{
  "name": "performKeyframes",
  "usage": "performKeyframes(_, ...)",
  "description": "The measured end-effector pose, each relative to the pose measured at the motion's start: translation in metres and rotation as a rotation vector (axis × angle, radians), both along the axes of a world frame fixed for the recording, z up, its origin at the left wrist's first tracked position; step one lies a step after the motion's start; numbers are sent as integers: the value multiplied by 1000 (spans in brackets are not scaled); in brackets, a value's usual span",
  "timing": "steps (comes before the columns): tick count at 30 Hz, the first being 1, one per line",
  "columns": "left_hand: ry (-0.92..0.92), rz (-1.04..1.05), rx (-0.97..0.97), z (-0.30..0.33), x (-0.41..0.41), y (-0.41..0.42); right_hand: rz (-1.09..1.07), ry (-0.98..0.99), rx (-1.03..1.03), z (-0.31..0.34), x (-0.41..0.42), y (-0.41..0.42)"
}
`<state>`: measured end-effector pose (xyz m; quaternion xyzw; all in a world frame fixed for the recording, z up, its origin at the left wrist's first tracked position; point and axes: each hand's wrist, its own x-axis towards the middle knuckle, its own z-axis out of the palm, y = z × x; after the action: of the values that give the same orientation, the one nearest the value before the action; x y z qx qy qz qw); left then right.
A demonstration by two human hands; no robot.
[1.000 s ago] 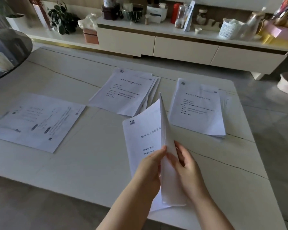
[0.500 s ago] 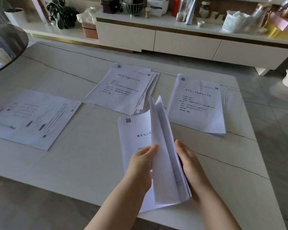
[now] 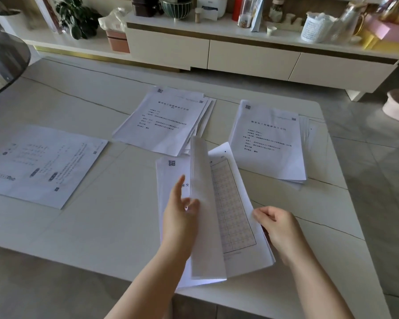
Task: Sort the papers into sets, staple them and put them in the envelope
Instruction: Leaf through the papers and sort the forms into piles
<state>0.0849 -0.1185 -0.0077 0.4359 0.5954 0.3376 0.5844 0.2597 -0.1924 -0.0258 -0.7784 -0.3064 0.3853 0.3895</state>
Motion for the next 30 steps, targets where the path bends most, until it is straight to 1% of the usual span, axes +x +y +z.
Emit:
performKeyframes(2, 37, -73, 67, 7, 4, -2, -1, 115, 35, 3, -4, 2)
performKeyframes(4, 65, -92, 59, 10, 10, -5, 34, 207, 61, 8, -13, 4)
performKeyframes(9, 140, -136, 105, 5, 18, -15, 55, 311, 98, 11, -30, 6)
performKeyframes(14, 194, -113, 133, 5, 21, -19, 71, 534, 99, 15, -30, 3)
performKeyframes(17, 182, -103, 114, 7, 22, -22, 71, 664, 125, 20, -31, 1)
performKeyframes(19, 177, -106, 115, 9, 23, -22, 40, 708, 138, 23, -30, 0)
performKeyframes(21, 175, -118, 112, 9, 21, -18, -22, 681, 140, 25, -29, 0)
performKeyframes(26, 126, -88, 77, 6, 14, -10, -171, 403, 120, 19, -14, 0)
performKeyframes(27, 117, -70, 69, 7, 12, -8, -180, 322, 128, 16, -10, 0)
performKeyframes(30, 113, -23, 73, 10, 6, -1, -98, -46, 111, 4, 4, -4)
